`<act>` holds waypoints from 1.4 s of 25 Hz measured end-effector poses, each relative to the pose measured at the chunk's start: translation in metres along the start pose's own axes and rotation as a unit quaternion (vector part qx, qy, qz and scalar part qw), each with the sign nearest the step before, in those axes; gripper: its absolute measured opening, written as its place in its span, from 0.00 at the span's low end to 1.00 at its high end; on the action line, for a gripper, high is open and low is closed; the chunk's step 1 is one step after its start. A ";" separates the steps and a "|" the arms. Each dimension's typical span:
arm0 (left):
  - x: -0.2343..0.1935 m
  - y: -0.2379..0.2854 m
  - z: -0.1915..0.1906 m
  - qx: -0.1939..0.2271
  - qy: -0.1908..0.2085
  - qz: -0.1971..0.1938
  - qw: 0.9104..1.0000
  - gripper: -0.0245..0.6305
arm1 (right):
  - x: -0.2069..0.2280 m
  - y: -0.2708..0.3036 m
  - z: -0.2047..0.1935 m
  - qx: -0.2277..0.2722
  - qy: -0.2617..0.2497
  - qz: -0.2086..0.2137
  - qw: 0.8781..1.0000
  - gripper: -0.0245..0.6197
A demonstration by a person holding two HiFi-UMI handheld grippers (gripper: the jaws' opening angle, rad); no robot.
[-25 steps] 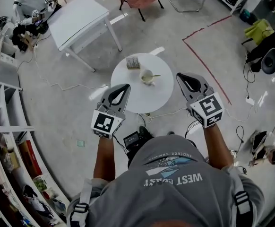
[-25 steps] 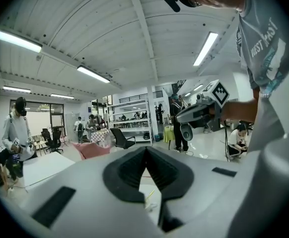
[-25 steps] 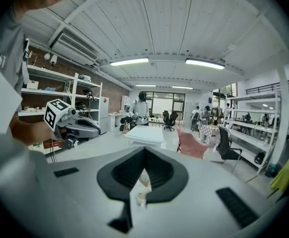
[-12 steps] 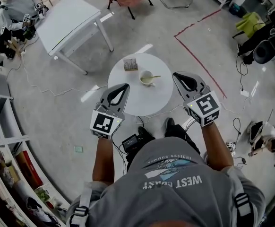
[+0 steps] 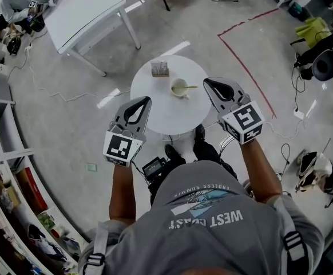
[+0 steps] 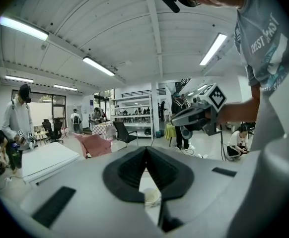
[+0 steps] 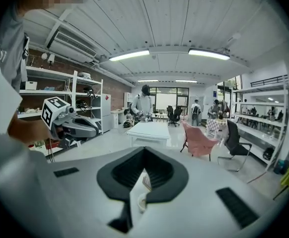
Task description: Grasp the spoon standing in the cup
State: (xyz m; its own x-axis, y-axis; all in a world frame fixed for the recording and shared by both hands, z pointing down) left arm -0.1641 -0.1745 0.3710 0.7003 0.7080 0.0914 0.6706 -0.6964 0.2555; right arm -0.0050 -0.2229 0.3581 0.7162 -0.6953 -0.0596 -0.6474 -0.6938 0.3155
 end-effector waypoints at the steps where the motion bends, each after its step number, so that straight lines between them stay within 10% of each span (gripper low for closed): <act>1: 0.000 0.001 0.001 -0.002 -0.002 0.002 1.000 0.04 | 0.003 0.002 -0.002 -0.001 0.001 0.003 1.000 0.04; 35: 0.001 0.044 -0.059 -0.071 -0.084 0.072 0.991 0.04 | 0.038 0.082 -0.153 -0.123 0.044 0.106 0.986 0.04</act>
State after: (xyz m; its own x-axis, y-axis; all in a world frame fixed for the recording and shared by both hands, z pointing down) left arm -0.1486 -0.1975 0.4388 0.8250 0.5647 -0.0229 0.5286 -0.7566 0.3848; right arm 0.0086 -0.2779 0.5264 0.5991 -0.7929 0.1111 -0.7094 -0.4614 0.5328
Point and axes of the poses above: the fingertips, and each gripper's own axes: y forward along the fingers, x to its right, z out of its top, the point moved 1 cm from there along -y, backward along the fingers, and after that the axes turned 5 degrees about -z, right-handed, at the moved point
